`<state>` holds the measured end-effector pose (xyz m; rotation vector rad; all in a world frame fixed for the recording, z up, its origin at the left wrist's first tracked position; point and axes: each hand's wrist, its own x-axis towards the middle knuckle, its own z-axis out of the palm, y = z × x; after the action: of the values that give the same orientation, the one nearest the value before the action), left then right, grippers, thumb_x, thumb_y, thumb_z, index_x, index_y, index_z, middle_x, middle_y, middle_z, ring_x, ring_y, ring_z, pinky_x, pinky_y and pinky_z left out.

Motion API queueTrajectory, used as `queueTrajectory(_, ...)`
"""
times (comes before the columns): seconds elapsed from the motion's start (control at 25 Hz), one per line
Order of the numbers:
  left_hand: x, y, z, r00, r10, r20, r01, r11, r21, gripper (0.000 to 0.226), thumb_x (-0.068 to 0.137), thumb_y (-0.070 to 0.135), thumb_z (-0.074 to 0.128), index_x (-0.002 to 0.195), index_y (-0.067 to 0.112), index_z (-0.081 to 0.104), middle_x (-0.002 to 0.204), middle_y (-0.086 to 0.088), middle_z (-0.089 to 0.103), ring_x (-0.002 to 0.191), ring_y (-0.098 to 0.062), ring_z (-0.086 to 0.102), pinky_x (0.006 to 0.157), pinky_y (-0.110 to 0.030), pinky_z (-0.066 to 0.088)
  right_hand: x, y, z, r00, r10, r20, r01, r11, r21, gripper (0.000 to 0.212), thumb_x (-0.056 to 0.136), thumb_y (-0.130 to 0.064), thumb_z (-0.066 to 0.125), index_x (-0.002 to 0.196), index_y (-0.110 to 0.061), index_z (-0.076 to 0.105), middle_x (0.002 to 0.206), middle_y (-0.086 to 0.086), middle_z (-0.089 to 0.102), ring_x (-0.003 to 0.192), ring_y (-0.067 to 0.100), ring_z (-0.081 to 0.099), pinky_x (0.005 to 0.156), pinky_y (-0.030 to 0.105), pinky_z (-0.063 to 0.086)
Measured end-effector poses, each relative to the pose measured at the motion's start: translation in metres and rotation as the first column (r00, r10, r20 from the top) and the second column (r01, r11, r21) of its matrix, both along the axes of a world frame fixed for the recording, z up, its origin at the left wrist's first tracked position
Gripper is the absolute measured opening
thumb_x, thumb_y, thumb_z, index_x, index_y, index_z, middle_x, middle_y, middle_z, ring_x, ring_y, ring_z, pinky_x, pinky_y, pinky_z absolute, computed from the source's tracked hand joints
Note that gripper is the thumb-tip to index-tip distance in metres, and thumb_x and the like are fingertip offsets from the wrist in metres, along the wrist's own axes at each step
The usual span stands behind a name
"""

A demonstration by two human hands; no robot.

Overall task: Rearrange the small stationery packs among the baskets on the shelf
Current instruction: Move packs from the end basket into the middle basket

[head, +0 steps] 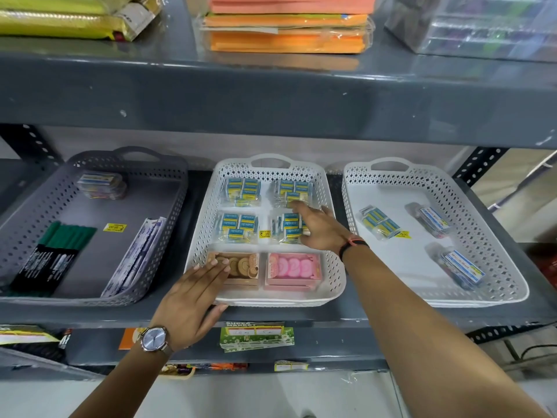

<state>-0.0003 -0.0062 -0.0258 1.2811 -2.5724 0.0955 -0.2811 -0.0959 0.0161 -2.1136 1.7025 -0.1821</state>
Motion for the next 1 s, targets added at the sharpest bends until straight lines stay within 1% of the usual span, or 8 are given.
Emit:
queueTrajectory(0.08, 0.000, -0.001, -0.001, 1.000, 0.002, -0.001, -0.002, 1.000, 0.003, 0.054, 0.096, 0.043, 0.016, 0.126, 0.005, 0.040, 0.124, -0.018, 0.061, 0.123, -0.021, 0.039, 0.115, -0.024, 0.010, 0.001, -0.003, -0.005, 0.999, -0.011, -0.030, 0.012, 1.000, 0.017, 0.070, 0.081, -0.005, 0.058, 0.142, -0.015, 0.025, 0.143, 0.010, 0.047, 0.129, 0.027, 0.047, 0.118, 0.052, 0.004)
queueTrajectory(0.28, 0.000, -0.001, -0.001, 1.000, 0.010, 0.000, -0.010, 1.000, 0.024, 0.055, 0.096, 0.043, 0.015, 0.126, 0.004, 0.040, 0.125, -0.018, 0.060, 0.123, -0.021, 0.039, 0.116, -0.022, 0.007, 0.003, -0.005, -0.006, 0.997, 0.027, -0.068, -0.026, 0.999, 0.028, 0.059, 0.084, -0.012, 0.058, 0.139, -0.016, 0.036, 0.148, 0.005, 0.041, 0.137, 0.021, 0.037, 0.117, 0.054, 0.005)
queueTrajectory(0.36, 0.000, 0.000, 0.000, 1.000, 0.014, 0.009, -0.014, 1.000, 0.028, 0.055, 0.096, 0.043, 0.015, 0.126, 0.005, 0.040, 0.125, -0.018, 0.060, 0.123, -0.021, 0.038, 0.116, -0.022, 0.007, -0.004, -0.005, 0.002, 1.000, 0.017, 0.009, -0.016, 0.993, -0.114, 0.053, 0.081, -0.010, 0.060, 0.133, -0.014, 0.047, 0.146, 0.006, 0.044, 0.137, 0.021, 0.036, 0.117, 0.051, 0.011)
queueTrajectory(0.48, -0.001, 0.000, 0.000, 1.000, 0.015, 0.009, -0.015, 0.999, 0.034, 0.056, 0.096, 0.043, 0.015, 0.125, 0.003, 0.042, 0.124, -0.018, 0.061, 0.123, -0.021, 0.039, 0.115, -0.023, 0.009, -0.040, -0.001, 0.008, 0.934, -0.291, 0.209, 0.356, 0.822, -0.445, 0.034, 0.078, -0.001, 0.054, 0.111, -0.005, 0.062, 0.120, 0.017, 0.063, 0.112, 0.033, 0.058, 0.099, 0.036, 0.042)
queueTrajectory(0.6, -0.002, 0.002, 0.001, 1.000, 0.023, -0.001, -0.023, 0.999, 0.037, 0.056, 0.096, 0.044, 0.015, 0.125, 0.004, 0.041, 0.123, -0.018, 0.062, 0.122, -0.021, 0.039, 0.116, -0.022, 0.008, -0.084, 0.006, -0.010, 0.778, -0.620, 0.106, 0.615, 0.714, -0.334, 0.039, 0.082, -0.002, 0.048, 0.121, -0.003, 0.053, 0.125, 0.022, 0.056, 0.115, 0.038, 0.051, 0.098, 0.044, 0.042)
queueTrajectory(0.76, -0.003, 0.002, 0.001, 1.000, 0.024, 0.001, -0.024, 0.999, 0.038, 0.056, 0.096, 0.045, 0.014, 0.125, 0.005, 0.040, 0.122, -0.018, 0.063, 0.121, -0.021, 0.040, 0.116, -0.021, 0.007, -0.111, 0.014, -0.039, 0.750, -0.628, -0.208, 0.638, 0.769, -0.022, 0.059, 0.089, -0.031, 0.050, 0.139, -0.007, 0.030, 0.144, 0.020, 0.035, 0.133, 0.037, 0.034, 0.111, 0.054, 0.027)
queueTrajectory(0.92, -0.002, 0.001, 0.001, 0.999, 0.033, 0.008, -0.034, 0.999, 0.039, 0.059, 0.096, 0.045, 0.014, 0.124, 0.003, 0.044, 0.122, -0.018, 0.063, 0.121, -0.022, 0.039, 0.116, -0.022, 0.007, -0.119, 0.012, -0.039, 0.729, -0.648, -0.220, 0.642, 0.759, -0.106, 0.058, 0.087, -0.038, 0.055, 0.128, 0.000, 0.039, 0.131, 0.024, 0.048, 0.119, 0.040, 0.047, 0.100, 0.050, 0.041)
queueTrajectory(1.0, -0.002, 0.001, 0.000, 0.999, 0.038, 0.016, -0.038, 0.998, 0.046, 0.062, 0.096, 0.045, 0.015, 0.122, 0.001, 0.049, 0.122, -0.019, 0.063, 0.121, -0.022, 0.040, 0.116, -0.022, 0.007, -0.116, 0.012, -0.036, 0.705, -0.696, -0.140, 0.685, 0.718, -0.123, 0.053, 0.086, -0.035, 0.056, 0.121, 0.002, 0.041, 0.123, 0.025, 0.052, 0.113, 0.043, 0.052, 0.096, 0.050, 0.043)
